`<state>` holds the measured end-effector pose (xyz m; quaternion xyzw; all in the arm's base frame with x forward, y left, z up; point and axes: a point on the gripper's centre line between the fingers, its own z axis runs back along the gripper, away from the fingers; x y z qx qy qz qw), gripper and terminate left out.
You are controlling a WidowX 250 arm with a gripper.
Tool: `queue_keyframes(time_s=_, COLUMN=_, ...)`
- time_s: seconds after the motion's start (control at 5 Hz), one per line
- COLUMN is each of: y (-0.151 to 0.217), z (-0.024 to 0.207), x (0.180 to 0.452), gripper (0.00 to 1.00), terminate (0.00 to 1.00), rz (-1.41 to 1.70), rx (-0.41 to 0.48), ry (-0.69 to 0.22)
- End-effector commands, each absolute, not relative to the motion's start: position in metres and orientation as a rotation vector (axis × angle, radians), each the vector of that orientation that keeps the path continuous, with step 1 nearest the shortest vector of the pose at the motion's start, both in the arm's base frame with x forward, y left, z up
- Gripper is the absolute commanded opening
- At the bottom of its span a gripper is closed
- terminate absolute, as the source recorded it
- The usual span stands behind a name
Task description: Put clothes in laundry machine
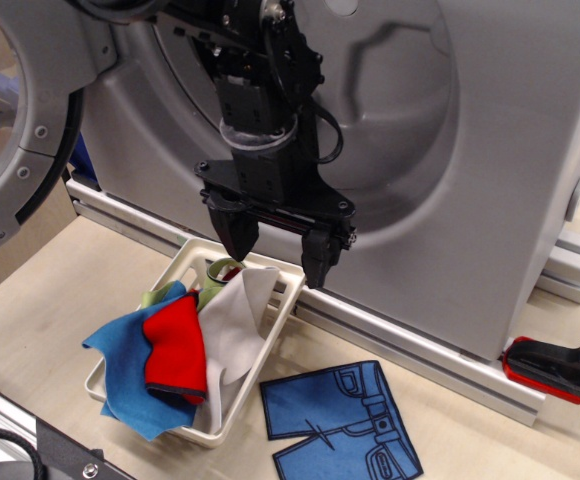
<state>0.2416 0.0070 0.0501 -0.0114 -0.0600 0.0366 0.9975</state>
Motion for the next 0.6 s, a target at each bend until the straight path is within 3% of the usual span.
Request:
queue_keyframes(time_s=0.0, y=0.007, z=0.05, x=0.242, gripper=1.0, terminate=0.0, rz=0.073, rx=-0.023, ry=-0.12)
queue_keyframes(time_s=0.2, y=0.029, z=0.055, x=0.221, gripper=1.0, terminate=0.0, rz=0.196, rx=-0.121, ry=-0.055)
queue_keyframes(time_s=0.4, y=0.055, z=0.05, x=0.208, gripper=1.0, terminate=0.0, rz=0.159, rx=-0.161, ry=-0.039)
